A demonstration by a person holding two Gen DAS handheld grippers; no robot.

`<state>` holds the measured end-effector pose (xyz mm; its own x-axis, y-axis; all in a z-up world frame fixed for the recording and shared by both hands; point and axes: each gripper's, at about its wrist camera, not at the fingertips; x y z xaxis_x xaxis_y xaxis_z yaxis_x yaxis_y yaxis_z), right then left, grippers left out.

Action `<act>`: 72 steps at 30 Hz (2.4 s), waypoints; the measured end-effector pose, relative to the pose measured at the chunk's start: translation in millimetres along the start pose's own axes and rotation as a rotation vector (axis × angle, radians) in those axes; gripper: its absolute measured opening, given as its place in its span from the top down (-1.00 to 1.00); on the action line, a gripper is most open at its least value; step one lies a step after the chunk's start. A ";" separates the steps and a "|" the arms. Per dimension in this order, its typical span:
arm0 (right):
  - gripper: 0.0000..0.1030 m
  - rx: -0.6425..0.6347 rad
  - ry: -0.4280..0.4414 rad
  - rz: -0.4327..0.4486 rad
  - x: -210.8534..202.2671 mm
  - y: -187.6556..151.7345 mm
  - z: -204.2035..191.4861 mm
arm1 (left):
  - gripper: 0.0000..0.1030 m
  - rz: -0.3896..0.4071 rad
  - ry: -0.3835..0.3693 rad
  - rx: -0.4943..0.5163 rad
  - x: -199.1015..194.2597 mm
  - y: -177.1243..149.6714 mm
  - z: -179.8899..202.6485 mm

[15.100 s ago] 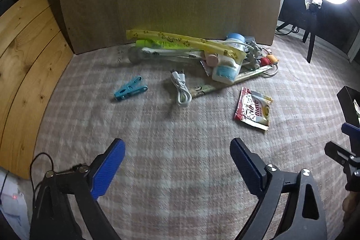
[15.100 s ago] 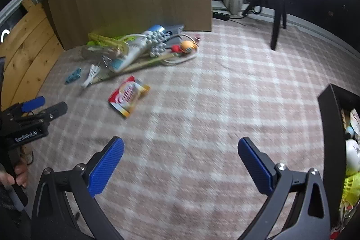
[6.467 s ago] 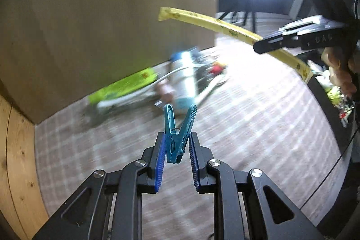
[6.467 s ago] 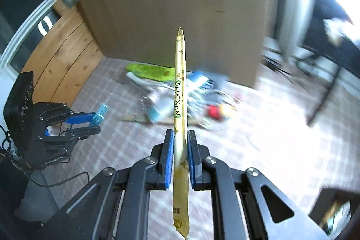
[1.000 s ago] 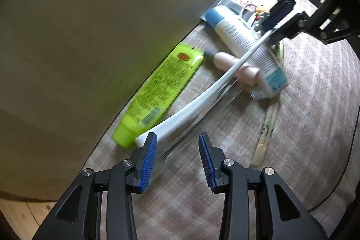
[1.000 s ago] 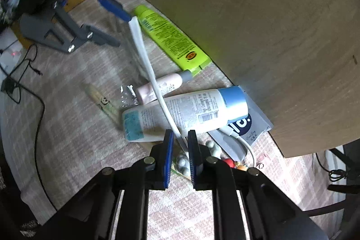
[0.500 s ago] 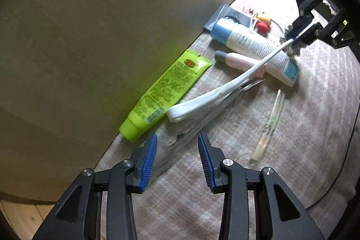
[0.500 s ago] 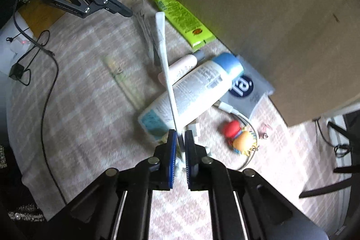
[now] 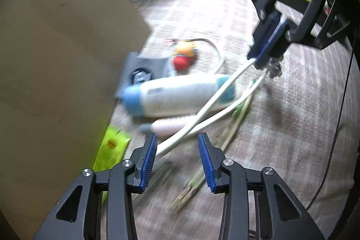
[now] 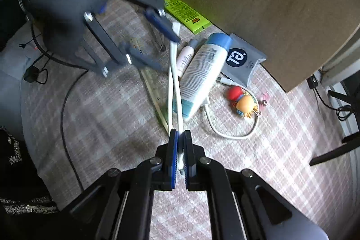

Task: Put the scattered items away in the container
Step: 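Grasp the white cable with the right gripper near the lotion bottles, then carry the white cable to the black bin and open the right gripper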

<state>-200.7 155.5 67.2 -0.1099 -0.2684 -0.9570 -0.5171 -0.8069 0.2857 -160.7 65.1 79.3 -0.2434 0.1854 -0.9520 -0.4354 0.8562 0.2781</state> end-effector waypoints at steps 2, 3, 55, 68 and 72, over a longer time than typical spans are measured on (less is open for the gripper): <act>0.91 0.014 0.010 0.012 -4.4 -1.6 1.0 | 0.30 -0.006 -0.020 0.019 1.4 5.3 11.8; 0.91 0.018 0.015 0.017 -6.2 -2.1 1.3 | 0.30 -0.003 -0.028 0.026 3.7 8.4 18.4; 0.85 0.792 -0.442 0.123 -251.1 -432.6 2.8 | 0.48 0.311 -0.204 0.403 -37.5 336.2 366.7; 0.17 0.927 -0.519 0.242 -281.4 -453.1 10.5 | 0.13 0.316 -0.195 0.246 -51.0 317.4 324.8; 0.17 0.867 -0.479 0.252 -268.4 -422.6 13.4 | 0.14 0.323 -0.177 0.198 -63.5 294.3 298.5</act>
<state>36.0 575.6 202.7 -0.5298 0.0147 -0.8480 -0.8475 -0.0463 0.5287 -14.7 449.2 183.5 -0.1800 0.5249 -0.8319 -0.1820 0.8134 0.5526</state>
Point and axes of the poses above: each gripper's, at about its wrist camera, not at the fingertips, and x roughly the way its jaws point, z to its right, y to its top, and after that the axes turned 8 degrees about -x, right-handed
